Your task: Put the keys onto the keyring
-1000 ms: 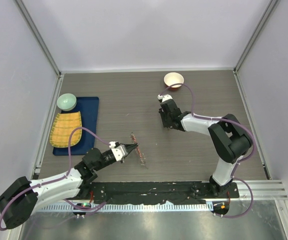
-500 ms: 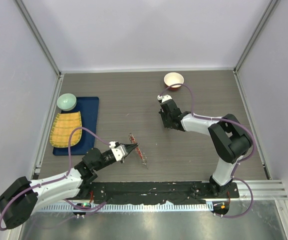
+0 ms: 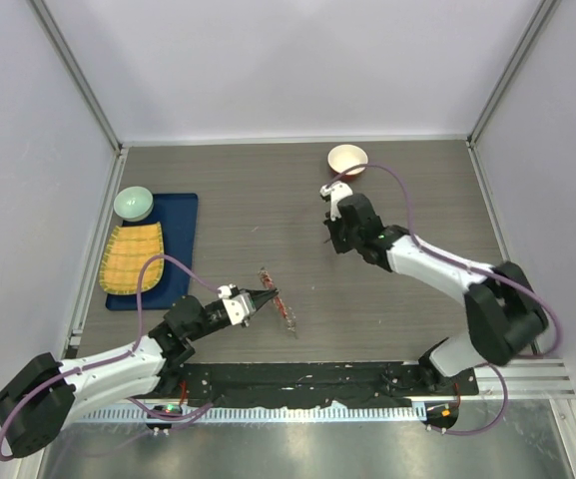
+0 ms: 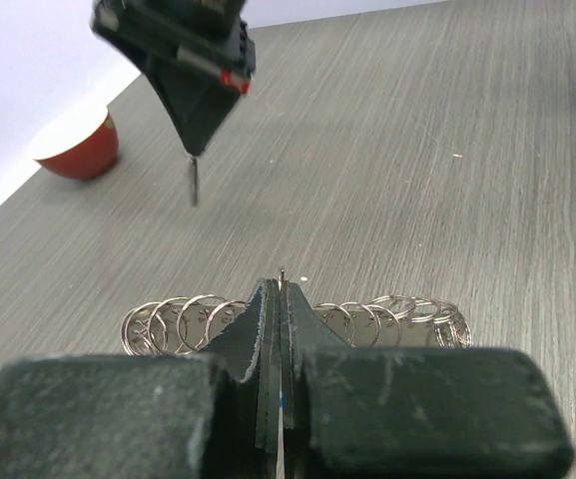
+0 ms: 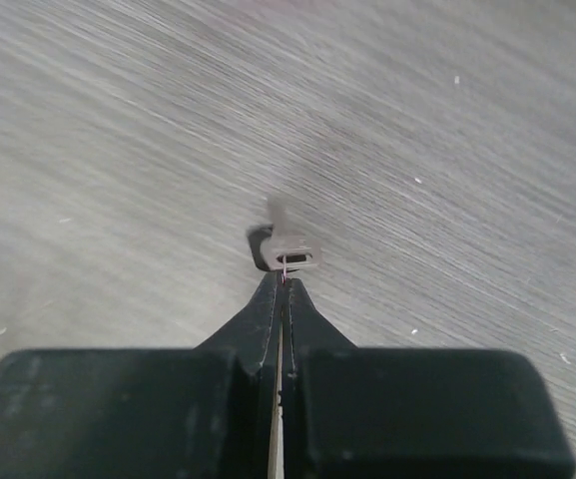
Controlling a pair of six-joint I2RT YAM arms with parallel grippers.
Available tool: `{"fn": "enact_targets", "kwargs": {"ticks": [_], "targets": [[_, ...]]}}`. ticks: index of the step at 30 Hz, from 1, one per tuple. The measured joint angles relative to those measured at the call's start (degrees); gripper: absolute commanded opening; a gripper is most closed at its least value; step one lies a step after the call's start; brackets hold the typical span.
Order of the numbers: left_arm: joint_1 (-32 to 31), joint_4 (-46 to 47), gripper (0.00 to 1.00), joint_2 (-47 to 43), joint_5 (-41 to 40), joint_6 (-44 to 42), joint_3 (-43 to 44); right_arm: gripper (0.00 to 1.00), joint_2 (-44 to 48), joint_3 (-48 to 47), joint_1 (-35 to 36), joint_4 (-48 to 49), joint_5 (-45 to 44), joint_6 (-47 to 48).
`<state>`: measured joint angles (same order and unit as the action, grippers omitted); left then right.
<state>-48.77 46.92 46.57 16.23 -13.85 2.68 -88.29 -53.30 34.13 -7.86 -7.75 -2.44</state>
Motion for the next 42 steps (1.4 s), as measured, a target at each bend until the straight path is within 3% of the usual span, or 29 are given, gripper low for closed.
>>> {"fn": "enact_targets", "kwargs": {"ticks": [9, 23, 33, 42], "targets": [[0.0, 0.07, 0.0, -0.39, 4.9, -1.36, 0.2, 0.01, 23.91, 4.35, 1.14, -0.85, 16.0, 6.62], [0.0, -0.48, 0.0, 0.24, 12.68, -1.6, 7.56, 0.01, 35.26, 4.48, 1.6, -7.96, 34.88, 13.57], [0.0, -1.81, 0.0, 1.57, 16.37, -1.97, 10.47, 0.01, 37.4, 4.48, 8.48, -14.19, 37.62, 22.93], [0.0, -3.37, 0.0, 4.09, 19.65, -3.28, 12.37, 0.01, 37.38, 4.48, 17.18, -16.68, 32.5, 28.46]]}}
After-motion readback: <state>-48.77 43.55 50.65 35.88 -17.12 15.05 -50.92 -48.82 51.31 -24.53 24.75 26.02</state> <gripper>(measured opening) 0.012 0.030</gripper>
